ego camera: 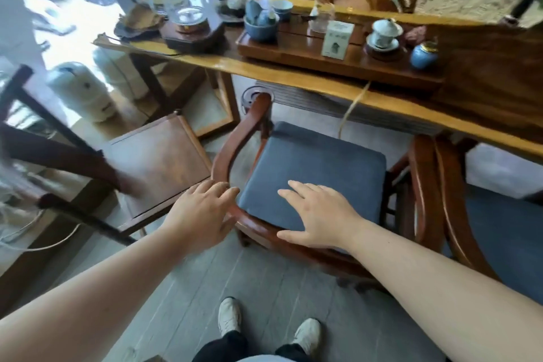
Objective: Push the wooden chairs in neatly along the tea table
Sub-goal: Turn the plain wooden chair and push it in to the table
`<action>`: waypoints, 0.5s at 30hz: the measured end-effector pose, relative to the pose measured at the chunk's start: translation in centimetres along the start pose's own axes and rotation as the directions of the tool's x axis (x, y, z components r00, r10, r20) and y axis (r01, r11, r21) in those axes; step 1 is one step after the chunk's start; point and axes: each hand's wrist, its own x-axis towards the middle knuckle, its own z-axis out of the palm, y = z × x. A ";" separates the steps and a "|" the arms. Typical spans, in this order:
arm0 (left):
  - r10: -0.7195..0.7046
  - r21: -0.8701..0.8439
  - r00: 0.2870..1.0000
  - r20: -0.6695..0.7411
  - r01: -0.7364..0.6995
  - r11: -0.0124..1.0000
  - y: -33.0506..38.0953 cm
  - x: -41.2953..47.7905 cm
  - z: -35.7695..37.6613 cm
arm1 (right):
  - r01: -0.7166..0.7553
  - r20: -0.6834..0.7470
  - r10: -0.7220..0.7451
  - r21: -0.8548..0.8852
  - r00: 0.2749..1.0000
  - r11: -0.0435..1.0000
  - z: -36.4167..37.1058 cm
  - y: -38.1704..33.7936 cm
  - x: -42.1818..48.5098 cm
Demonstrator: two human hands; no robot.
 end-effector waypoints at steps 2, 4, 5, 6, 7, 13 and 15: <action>-0.070 0.003 0.997 -0.014 0.070 0.998 -0.9 -1.1 -0.3 | 0.038 -0.012 -0.039 -0.013 0.999 0.999 -0.6 -1.0 1.9; -0.135 0.019 0.991 -0.011 0.135 0.991 -2.1 -2.2 -0.4 | 0.073 -0.027 -0.073 -0.018 0.997 0.997 -1.2 -2.1 3.6; -0.166 0.027 0.986 -0.011 0.166 0.986 -3.0 -2.9 -0.4 | 0.094 -0.031 -0.095 -0.021 0.995 0.995 -1.5 -2.8 4.6; -0.188 0.033 0.982 -0.011 0.188 0.982 -3.8 -3.5 -0.4 | 0.112 -0.035 -0.113 -0.027 0.993 0.993 -1.7 -3.3 5.5; -0.213 0.038 0.977 -0.015 0.213 0.976 -4.9 -4.2 -0.5 | 0.134 -0.039 -0.135 -0.033 0.990 0.990 -2.0 -4.2 6.6; -0.292 0.009 0.956 -0.033 0.293 0.956 -11.7 -7.1 -1.2 | 0.191 -0.031 -0.194 -0.083 0.980 0.978 -2.9 -8.5 12.4; -0.298 0.002 0.954 -0.031 0.299 0.954 -13.8 -7.6 -1.5 | 0.191 -0.022 -0.194 -0.084 0.981 0.978 -2.8 -9.8 14.1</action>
